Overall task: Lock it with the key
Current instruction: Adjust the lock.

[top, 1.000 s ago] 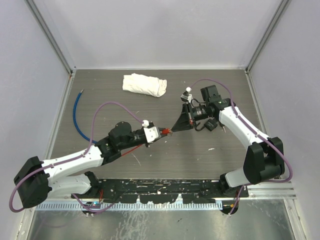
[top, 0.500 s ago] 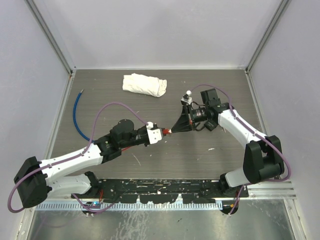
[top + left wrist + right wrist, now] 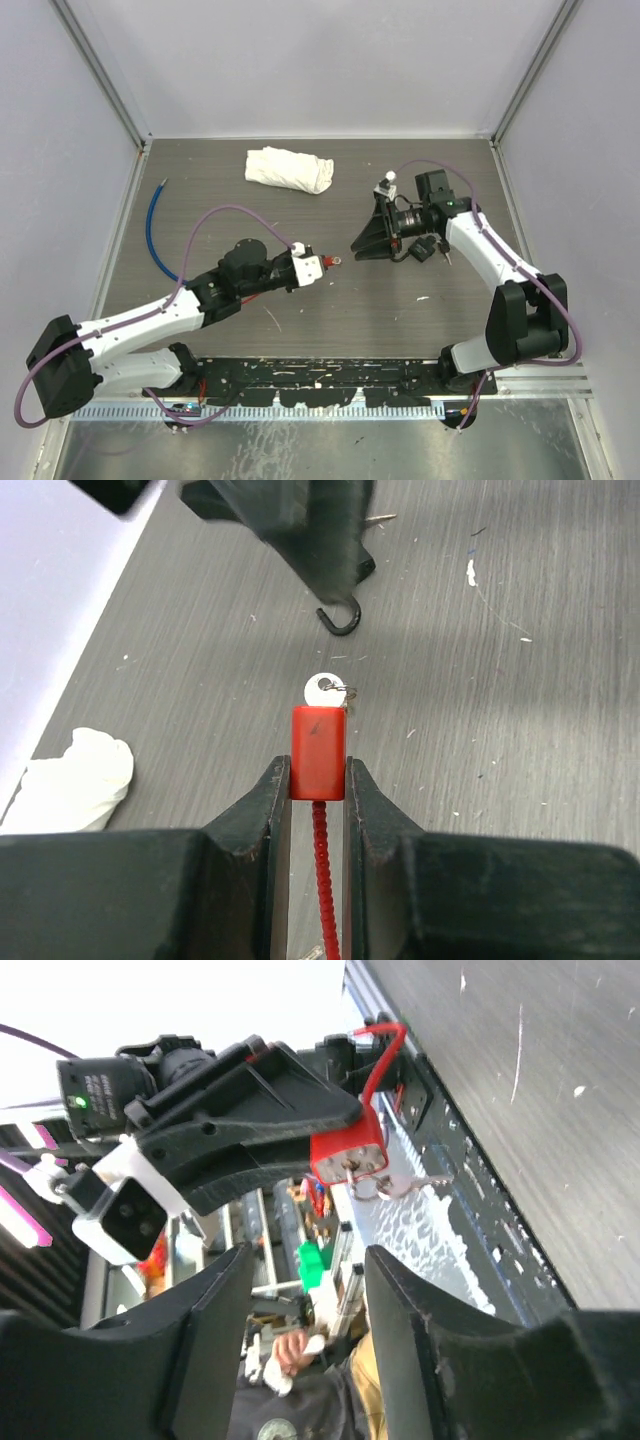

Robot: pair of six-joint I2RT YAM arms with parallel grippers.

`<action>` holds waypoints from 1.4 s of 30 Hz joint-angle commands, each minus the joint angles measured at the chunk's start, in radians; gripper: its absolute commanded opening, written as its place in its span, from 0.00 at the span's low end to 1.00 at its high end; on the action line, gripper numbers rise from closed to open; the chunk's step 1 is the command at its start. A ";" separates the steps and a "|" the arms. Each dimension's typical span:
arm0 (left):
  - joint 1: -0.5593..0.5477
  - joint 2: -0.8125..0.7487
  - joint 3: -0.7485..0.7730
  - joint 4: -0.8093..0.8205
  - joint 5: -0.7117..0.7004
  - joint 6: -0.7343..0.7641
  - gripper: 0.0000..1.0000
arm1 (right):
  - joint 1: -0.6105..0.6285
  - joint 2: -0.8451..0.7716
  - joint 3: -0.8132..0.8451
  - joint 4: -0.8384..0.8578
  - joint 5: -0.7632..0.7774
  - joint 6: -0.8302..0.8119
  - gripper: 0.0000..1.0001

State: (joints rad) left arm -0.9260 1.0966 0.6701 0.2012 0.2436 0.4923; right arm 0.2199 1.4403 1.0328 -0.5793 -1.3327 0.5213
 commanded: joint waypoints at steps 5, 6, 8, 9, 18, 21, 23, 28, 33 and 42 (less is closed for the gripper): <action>0.007 -0.058 -0.048 0.197 0.127 -0.286 0.00 | -0.029 -0.012 0.433 -0.637 0.142 -1.208 0.75; 0.007 -0.056 -0.060 0.233 0.141 -0.328 0.00 | -0.029 -0.041 0.417 -0.624 0.140 -1.312 0.83; 0.008 -0.045 -0.080 0.309 0.160 -0.411 0.00 | -0.028 -0.135 0.322 -0.531 0.123 -1.466 0.98; 0.009 -0.036 -0.084 0.344 0.168 -0.453 0.00 | -0.027 -0.209 0.264 -0.442 0.101 -1.493 1.00; 0.008 0.062 -0.051 0.520 0.206 -0.620 0.00 | 0.024 -0.210 0.226 -0.482 0.000 -1.659 0.96; 0.008 0.086 -0.044 0.560 0.210 -0.642 0.00 | 0.058 -0.256 0.154 -0.266 0.046 -1.421 0.86; 0.008 0.095 -0.039 0.575 0.212 -0.650 0.00 | 0.084 -0.265 0.125 -0.170 0.077 -1.316 0.81; 0.008 0.096 -0.038 0.580 0.196 -0.650 0.00 | 0.147 -0.248 0.111 -0.175 0.110 -1.291 0.70; 0.007 0.092 -0.042 0.583 0.194 -0.650 0.00 | 0.160 -0.245 0.098 -0.144 0.125 -1.248 0.61; 0.007 0.088 -0.046 0.603 0.187 -0.650 0.00 | 0.169 -0.241 0.093 -0.145 0.122 -1.245 0.42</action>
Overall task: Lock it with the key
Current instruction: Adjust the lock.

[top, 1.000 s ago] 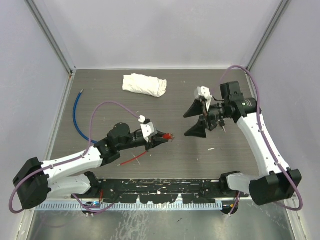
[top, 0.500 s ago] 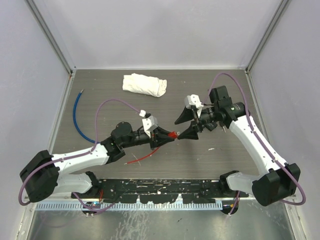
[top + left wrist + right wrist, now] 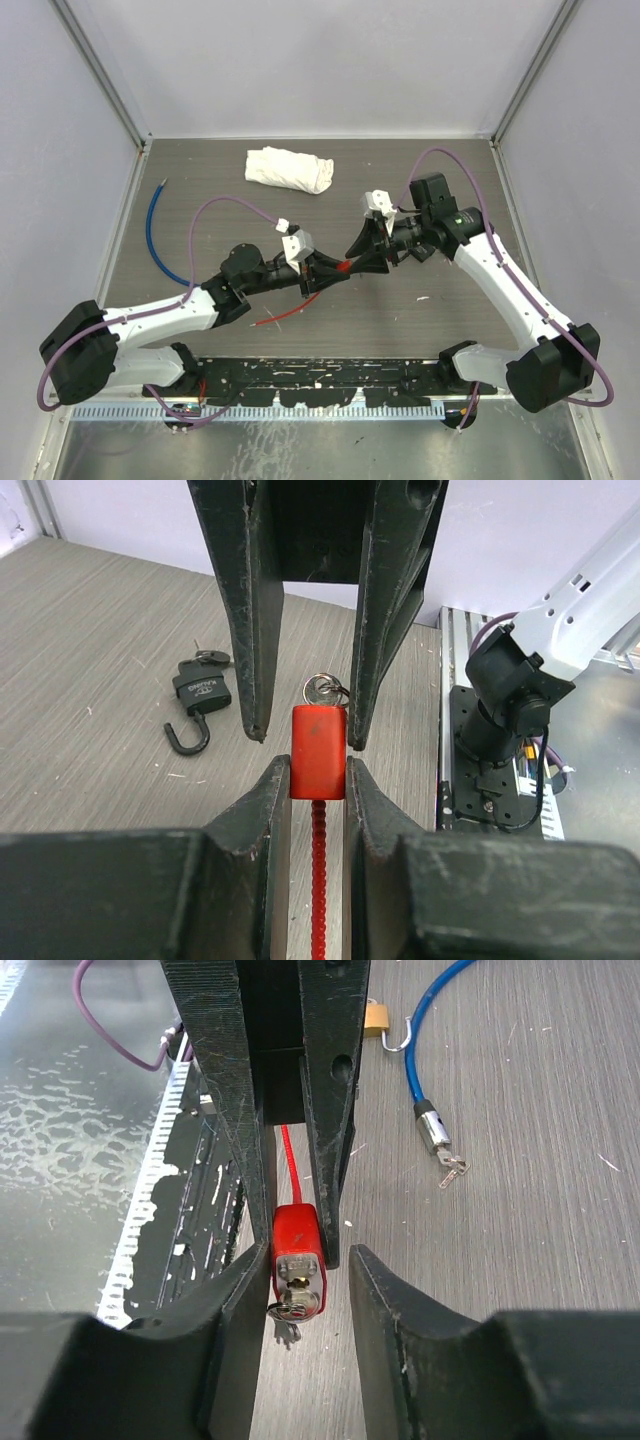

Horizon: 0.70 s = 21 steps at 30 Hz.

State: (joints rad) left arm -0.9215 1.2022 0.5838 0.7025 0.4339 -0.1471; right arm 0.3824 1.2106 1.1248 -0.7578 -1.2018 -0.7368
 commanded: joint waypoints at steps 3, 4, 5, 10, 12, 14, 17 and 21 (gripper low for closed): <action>0.002 -0.016 0.040 0.106 -0.004 -0.010 0.00 | 0.010 -0.010 -0.003 0.032 -0.010 0.012 0.41; 0.003 -0.014 0.040 0.108 -0.004 -0.012 0.00 | 0.011 -0.011 -0.005 0.032 -0.010 0.010 0.38; 0.003 -0.013 0.040 0.109 -0.005 -0.011 0.00 | 0.012 -0.012 -0.005 0.031 -0.010 0.008 0.33; 0.003 -0.010 0.035 0.112 -0.014 -0.018 0.01 | 0.014 -0.015 0.006 0.008 -0.020 -0.021 0.09; 0.002 -0.012 0.028 0.112 -0.025 -0.026 0.11 | 0.014 -0.019 0.015 0.001 -0.016 -0.027 0.03; 0.003 -0.017 0.014 0.116 -0.035 -0.031 0.23 | 0.014 -0.022 0.028 -0.017 -0.015 -0.048 0.02; 0.003 -0.022 -0.002 0.115 -0.041 -0.036 0.33 | 0.012 -0.023 0.043 -0.028 -0.016 -0.054 0.01; 0.003 -0.018 -0.007 0.105 -0.041 -0.037 0.35 | 0.012 -0.023 0.048 -0.032 -0.017 -0.058 0.01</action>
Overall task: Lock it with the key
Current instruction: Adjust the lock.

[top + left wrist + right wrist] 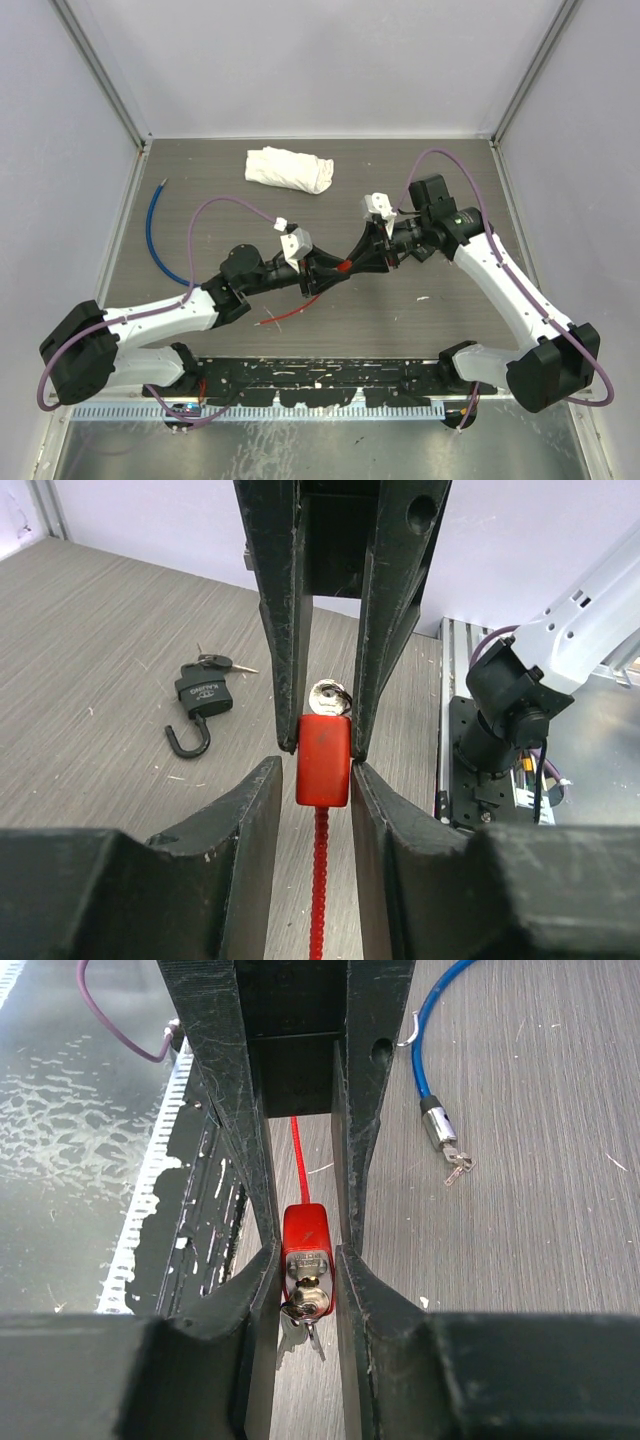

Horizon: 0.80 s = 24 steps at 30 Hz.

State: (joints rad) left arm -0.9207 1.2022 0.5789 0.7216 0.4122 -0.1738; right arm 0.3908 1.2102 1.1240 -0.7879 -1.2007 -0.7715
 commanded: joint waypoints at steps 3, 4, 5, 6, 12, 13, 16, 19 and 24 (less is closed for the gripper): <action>0.002 -0.011 -0.001 0.077 -0.015 -0.005 0.35 | 0.000 -0.023 0.051 -0.002 -0.018 -0.022 0.01; 0.002 -0.007 0.001 0.071 -0.013 -0.002 0.35 | -0.002 -0.024 0.053 -0.003 -0.019 -0.022 0.01; 0.002 -0.005 0.003 0.063 -0.011 0.002 0.35 | -0.002 -0.024 0.056 -0.005 -0.020 -0.022 0.01; 0.001 -0.002 0.003 0.057 -0.009 0.004 0.34 | -0.003 -0.026 0.058 -0.006 -0.020 -0.022 0.01; 0.002 0.013 0.006 0.049 0.015 0.005 0.28 | -0.006 -0.025 0.059 -0.010 -0.019 -0.022 0.01; 0.002 0.015 0.007 0.048 0.018 0.007 0.28 | -0.007 -0.025 0.060 -0.009 -0.018 -0.023 0.01; 0.002 0.017 0.009 0.046 0.028 0.008 0.22 | -0.007 -0.024 0.059 -0.010 -0.017 -0.022 0.01; 0.003 0.016 0.012 0.049 0.034 0.010 0.08 | -0.007 -0.024 0.057 -0.010 -0.016 -0.022 0.01; 0.003 0.019 0.018 0.059 0.052 0.009 0.00 | -0.007 -0.023 0.049 -0.010 -0.021 -0.020 0.13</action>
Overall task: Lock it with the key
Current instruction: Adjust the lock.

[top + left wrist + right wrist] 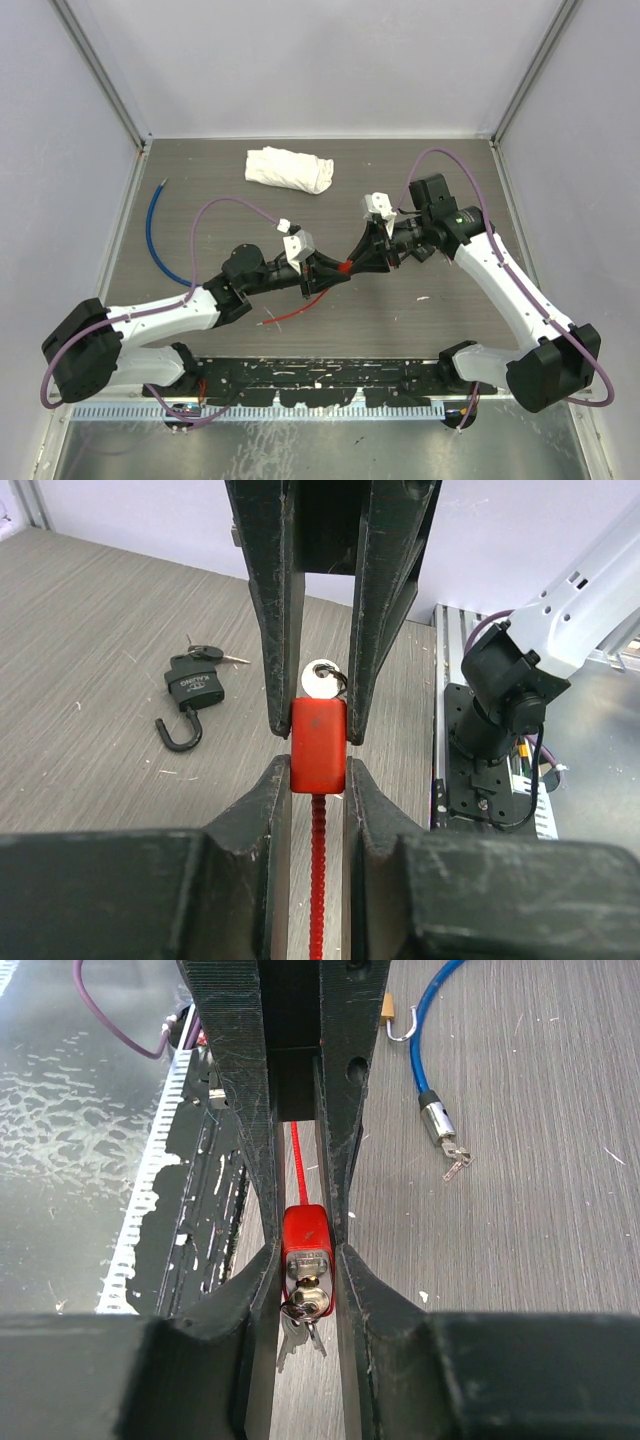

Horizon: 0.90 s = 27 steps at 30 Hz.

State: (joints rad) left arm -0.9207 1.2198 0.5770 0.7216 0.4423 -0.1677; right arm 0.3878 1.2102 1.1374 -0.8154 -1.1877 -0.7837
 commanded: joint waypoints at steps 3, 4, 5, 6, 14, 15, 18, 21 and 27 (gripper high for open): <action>0.003 0.001 0.016 0.080 0.019 -0.005 0.00 | -0.003 -0.023 0.030 0.018 -0.038 -0.007 0.27; 0.003 0.000 0.013 0.086 0.015 -0.006 0.00 | -0.003 -0.022 0.028 0.018 -0.038 -0.005 0.31; 0.004 -0.002 0.011 0.093 0.014 -0.007 0.00 | -0.003 -0.021 0.025 0.018 -0.038 -0.005 0.32; 0.005 -0.004 0.010 0.096 0.013 -0.008 0.00 | -0.004 -0.021 0.024 0.018 -0.037 -0.005 0.34; 0.008 -0.006 0.006 0.102 0.013 -0.013 0.00 | -0.004 -0.018 0.012 0.025 -0.043 0.002 0.40; 0.009 -0.006 0.006 0.104 0.013 -0.015 0.00 | -0.003 -0.018 0.010 0.026 -0.046 0.003 0.40; 0.009 -0.006 0.006 0.108 0.013 -0.018 0.00 | -0.004 -0.017 0.002 0.033 -0.053 0.014 0.40; 0.010 -0.008 0.005 0.113 0.011 -0.019 0.00 | -0.003 -0.016 -0.006 0.037 -0.054 0.017 0.40; 0.009 -0.005 0.003 0.117 0.009 -0.023 0.00 | -0.003 -0.021 -0.018 0.045 -0.061 0.028 0.35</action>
State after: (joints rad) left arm -0.9157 1.2201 0.5766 0.7296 0.4496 -0.1772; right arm 0.3878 1.2102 1.1217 -0.8036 -1.2110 -0.7708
